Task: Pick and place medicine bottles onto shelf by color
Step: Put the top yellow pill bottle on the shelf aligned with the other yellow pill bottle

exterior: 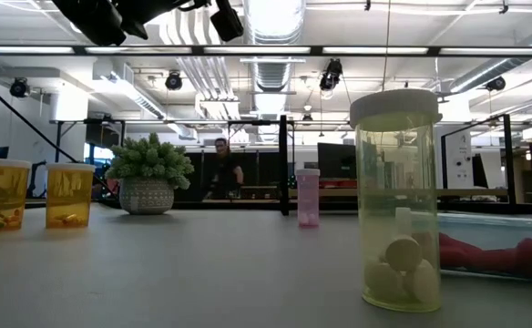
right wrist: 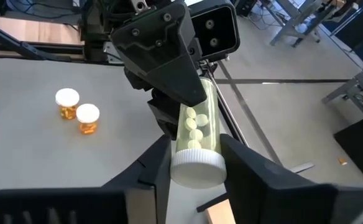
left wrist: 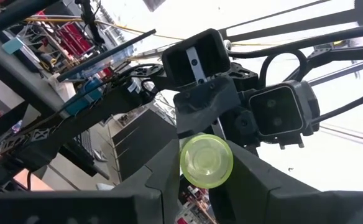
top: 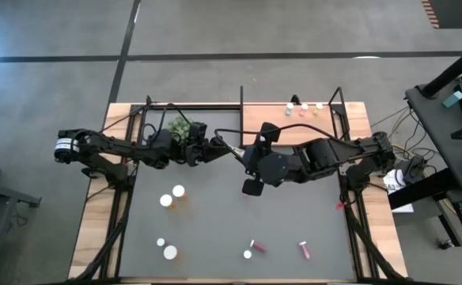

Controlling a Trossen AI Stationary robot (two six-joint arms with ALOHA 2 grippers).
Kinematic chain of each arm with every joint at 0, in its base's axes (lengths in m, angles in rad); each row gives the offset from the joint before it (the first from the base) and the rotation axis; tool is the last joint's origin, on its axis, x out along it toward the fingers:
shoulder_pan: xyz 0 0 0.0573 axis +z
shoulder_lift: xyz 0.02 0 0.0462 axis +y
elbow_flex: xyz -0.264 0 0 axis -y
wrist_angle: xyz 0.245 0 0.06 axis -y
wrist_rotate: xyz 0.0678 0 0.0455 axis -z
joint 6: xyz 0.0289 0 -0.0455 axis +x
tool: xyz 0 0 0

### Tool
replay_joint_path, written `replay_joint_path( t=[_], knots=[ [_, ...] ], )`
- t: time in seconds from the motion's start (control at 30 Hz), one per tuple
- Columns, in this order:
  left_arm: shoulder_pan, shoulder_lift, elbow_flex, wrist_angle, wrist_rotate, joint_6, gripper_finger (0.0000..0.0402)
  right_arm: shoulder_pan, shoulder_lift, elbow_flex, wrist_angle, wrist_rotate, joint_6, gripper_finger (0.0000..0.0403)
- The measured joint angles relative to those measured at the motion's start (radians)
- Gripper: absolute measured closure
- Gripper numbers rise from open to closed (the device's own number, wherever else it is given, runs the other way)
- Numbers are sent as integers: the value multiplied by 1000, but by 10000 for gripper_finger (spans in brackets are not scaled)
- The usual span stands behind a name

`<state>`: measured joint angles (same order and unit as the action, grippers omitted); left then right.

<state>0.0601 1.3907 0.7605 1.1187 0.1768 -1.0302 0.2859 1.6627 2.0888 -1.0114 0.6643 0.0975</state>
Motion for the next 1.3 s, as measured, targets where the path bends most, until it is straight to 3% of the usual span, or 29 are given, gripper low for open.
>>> replay_joint_path(
  t=[0.3,0.6,0.8,0.87,1.07,1.3],
  knots=[
    [0,0,0,6,1,15,296,0,1,27,-9,-18,-1,294],
    [15,0,-1,-56,5,16,185,-3,0,77,-144,-43,75,297],
    [32,0,-2,-177,16,16,127,-26,0,118,-442,-62,312,297],
    [38,0,-2,-204,33,16,120,-52,-1,124,-566,-100,424,297],
    [66,0,-4,-217,98,16,118,-175,-22,107,-532,-344,529,296],
    [113,0,-9,-212,233,15,118,-348,-23,81,-557,-463,582,296]
  ],
)
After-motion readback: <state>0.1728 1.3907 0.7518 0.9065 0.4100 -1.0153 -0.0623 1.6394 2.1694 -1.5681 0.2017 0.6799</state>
